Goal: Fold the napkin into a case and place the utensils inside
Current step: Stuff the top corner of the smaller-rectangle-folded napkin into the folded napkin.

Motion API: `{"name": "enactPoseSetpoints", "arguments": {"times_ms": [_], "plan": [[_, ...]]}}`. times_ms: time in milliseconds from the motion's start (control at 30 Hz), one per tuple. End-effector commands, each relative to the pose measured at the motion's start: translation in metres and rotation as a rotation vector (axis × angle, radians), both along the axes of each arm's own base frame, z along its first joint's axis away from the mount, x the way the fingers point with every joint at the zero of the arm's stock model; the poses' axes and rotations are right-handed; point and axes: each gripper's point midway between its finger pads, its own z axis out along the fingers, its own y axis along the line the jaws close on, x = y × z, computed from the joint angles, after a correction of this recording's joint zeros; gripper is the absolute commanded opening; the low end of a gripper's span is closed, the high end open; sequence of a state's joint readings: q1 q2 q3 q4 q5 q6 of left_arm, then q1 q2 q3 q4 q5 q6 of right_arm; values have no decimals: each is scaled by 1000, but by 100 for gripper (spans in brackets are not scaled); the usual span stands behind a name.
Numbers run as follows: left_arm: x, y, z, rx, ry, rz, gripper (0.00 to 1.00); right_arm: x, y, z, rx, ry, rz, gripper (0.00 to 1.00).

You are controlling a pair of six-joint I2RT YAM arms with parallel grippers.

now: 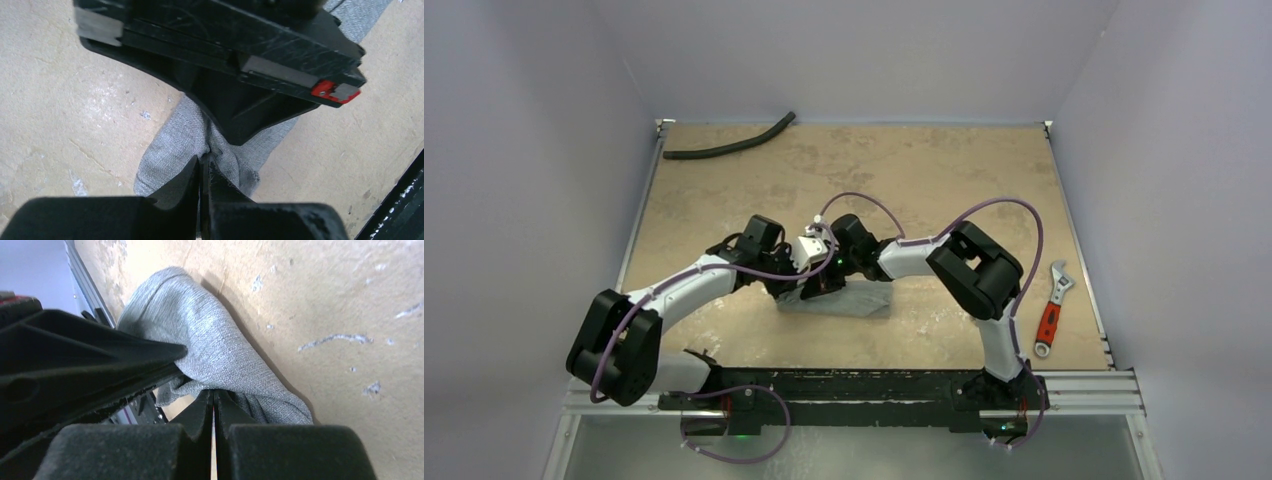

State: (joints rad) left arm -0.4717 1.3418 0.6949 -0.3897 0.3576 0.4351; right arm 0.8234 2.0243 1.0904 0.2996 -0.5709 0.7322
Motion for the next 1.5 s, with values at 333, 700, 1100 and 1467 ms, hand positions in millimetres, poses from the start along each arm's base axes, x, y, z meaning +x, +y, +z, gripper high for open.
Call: {"name": "enactPoseSetpoints", "arguments": {"times_ms": [333, 700, 1100, 1467], "plan": [[19, 1, 2, 5, -43, 92, 0, 50, 2, -10, -49, 20, -323, 0], [40, -10, 12, -31, -7, 215, 0, 109, -35, -31, -284, -211, -313, 0], [73, 13, -6, 25, -14, 341, 0, 116, -19, -38, -255, -209, -266, 0], [83, 21, -6, 13, 34, 325, 0, 94, -5, -6, -73, -143, -202, 0]]}}
